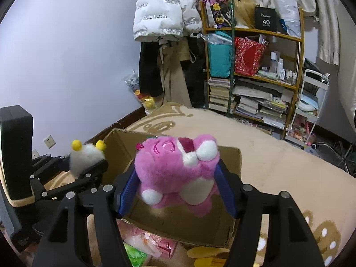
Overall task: Organize soft objects
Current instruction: 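Carry the white plush and pink bear into the box and release both, then withdraw both tools from the box back toward the remaining items, then grasp the black Face tissue pack with the left tool while the right tool grasps the pink-swirl cushion, then lower the tissue pack and swirl cushion into the box and open both tools, then withdraw both tools from the box toward the remaining items, then grasp the white-haired doll with the right tool while the left tool grasps the green tissue pack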
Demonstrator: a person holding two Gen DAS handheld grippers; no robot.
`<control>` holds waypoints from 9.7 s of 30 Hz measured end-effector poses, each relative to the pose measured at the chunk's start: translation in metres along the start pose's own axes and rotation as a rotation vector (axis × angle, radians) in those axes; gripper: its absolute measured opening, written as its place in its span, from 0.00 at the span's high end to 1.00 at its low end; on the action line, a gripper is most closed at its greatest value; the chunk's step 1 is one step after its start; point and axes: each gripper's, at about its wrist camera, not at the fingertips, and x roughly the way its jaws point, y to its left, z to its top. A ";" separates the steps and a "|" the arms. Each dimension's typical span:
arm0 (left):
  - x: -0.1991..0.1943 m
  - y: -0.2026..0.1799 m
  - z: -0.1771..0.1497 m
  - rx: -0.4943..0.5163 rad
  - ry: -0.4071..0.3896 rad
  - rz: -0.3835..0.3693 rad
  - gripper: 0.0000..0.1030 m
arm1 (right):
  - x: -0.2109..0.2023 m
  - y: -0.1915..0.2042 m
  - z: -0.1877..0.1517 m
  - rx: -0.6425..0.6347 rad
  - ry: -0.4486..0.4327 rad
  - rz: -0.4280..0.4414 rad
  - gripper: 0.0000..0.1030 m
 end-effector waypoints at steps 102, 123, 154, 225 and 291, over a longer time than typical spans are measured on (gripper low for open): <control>-0.004 -0.031 -0.136 -0.037 0.570 -0.183 0.05 | 0.006 0.005 -0.131 0.333 0.564 -0.059 0.06; 0.035 -0.025 -0.153 -0.103 0.628 -0.169 0.31 | 0.017 0.014 -0.130 0.309 0.612 0.066 0.75; -0.072 0.004 -0.114 -0.106 0.150 0.012 0.39 | -0.058 0.024 -0.065 0.191 0.167 0.145 0.79; -0.010 0.006 -0.009 -0.049 0.018 0.005 0.13 | -0.026 -0.037 -0.022 0.303 0.022 0.022 0.32; -0.016 -0.025 -0.105 0.055 0.372 -0.203 0.04 | -0.042 -0.051 -0.169 0.786 0.526 -0.157 0.13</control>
